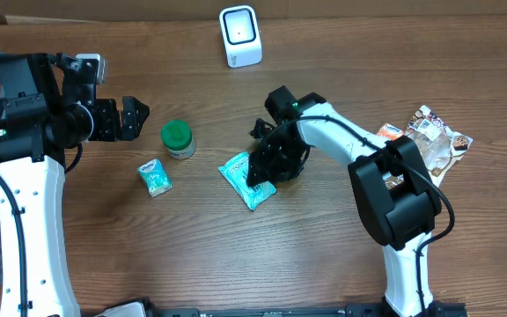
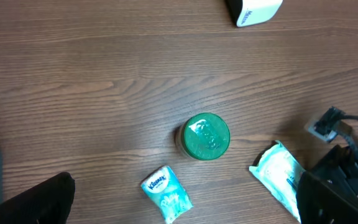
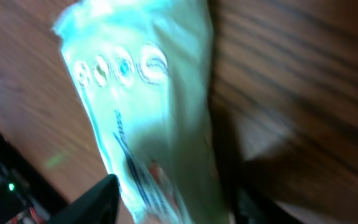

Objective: Scan the item barcode

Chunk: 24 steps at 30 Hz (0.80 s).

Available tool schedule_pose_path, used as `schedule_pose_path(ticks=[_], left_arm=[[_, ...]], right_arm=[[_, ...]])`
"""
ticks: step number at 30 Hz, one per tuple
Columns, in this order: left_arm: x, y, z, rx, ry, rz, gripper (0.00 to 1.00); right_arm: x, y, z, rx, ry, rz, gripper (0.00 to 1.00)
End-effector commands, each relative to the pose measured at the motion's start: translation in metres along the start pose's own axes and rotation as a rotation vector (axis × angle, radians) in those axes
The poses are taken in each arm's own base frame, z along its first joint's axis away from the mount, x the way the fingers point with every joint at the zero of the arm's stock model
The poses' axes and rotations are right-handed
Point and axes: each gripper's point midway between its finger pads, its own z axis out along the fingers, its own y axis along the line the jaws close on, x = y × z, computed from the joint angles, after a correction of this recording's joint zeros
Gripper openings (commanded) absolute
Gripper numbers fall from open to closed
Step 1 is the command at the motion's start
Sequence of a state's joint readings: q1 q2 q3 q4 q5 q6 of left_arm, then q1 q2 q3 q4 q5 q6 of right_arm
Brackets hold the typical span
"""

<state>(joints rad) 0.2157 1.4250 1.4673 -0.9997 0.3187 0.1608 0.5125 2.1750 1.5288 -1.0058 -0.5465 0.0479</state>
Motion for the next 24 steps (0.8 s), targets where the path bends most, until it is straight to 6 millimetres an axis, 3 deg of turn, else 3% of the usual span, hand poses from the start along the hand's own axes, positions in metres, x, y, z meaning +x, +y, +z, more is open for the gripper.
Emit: schedule_pose_path(ticks=[1, 3, 5, 6, 11, 16, 21, 24], left_arm=[[-0.009, -0.005, -0.006, 0.01, -0.03, 0.03, 1.0], [-0.009, -0.005, -0.006, 0.01, -0.03, 0.03, 1.0], [-0.009, -0.005, -0.006, 0.01, -0.03, 0.03, 1.0], [-0.009, -0.005, -0.006, 0.01, -0.03, 0.031, 1.0], [-0.009, -0.005, -0.006, 0.01, -0.03, 0.031, 0.99], [-0.009, -0.005, -0.006, 0.01, -0.03, 0.03, 1.0], [-0.009, -0.005, -0.006, 0.01, -0.03, 0.03, 1.0], [-0.009, -0.005, -0.006, 0.01, -0.03, 0.03, 1.0]], right_arm=[[0.01, -0.003, 0.016, 0.016, 0.013, -0.039, 0.47], [0.013, -0.006, 0.022, 0.016, 0.012, -0.035, 0.32], [0.015, -0.01, 0.025, 0.021, 0.014, -0.005, 0.09], [0.015, -0.011, 0.024, 0.021, 0.015, 0.003, 0.04], [0.012, -0.016, 0.006, 0.018, 0.014, 0.044, 0.04], [-0.003, -0.005, -0.048, 0.058, -0.071, 0.038, 0.04], [-0.021, -0.004, -0.107, 0.259, -0.264, 0.16, 0.04], [-0.022, -0.026, -0.126, 0.51, -0.358, 0.22, 0.04]])
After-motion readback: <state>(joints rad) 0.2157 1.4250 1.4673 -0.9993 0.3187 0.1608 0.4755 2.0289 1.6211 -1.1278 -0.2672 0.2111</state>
